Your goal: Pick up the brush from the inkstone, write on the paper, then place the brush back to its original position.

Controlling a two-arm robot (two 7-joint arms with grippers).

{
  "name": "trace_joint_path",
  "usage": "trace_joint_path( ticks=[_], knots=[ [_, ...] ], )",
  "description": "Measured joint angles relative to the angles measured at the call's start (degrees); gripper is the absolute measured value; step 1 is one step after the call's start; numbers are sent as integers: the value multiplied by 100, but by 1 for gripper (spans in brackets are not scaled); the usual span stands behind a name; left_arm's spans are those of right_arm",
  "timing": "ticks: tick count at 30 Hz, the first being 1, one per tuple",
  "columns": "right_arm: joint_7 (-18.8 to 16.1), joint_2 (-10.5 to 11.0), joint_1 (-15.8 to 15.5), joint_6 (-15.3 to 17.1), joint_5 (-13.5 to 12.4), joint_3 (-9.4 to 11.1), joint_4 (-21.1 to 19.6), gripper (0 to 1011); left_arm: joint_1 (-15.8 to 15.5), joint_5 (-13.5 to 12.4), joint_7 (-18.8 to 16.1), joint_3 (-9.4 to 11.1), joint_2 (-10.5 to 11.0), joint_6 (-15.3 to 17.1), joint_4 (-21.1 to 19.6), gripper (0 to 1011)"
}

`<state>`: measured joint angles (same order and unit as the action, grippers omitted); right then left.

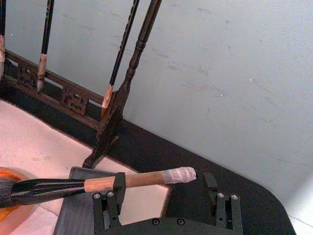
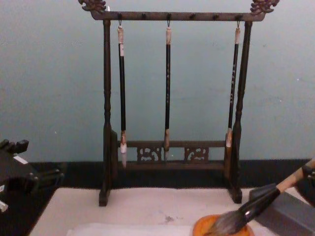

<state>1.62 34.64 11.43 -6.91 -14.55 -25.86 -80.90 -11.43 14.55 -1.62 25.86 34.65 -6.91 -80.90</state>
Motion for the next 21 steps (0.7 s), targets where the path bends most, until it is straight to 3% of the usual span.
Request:
trace_joint_path(
  ticks=[21],
  knots=[
    [0, 0, 0, 0, 0, 0, 0, 1000, 0, 0, 0, 0, 0, 0, 0, 1010]
  ],
)
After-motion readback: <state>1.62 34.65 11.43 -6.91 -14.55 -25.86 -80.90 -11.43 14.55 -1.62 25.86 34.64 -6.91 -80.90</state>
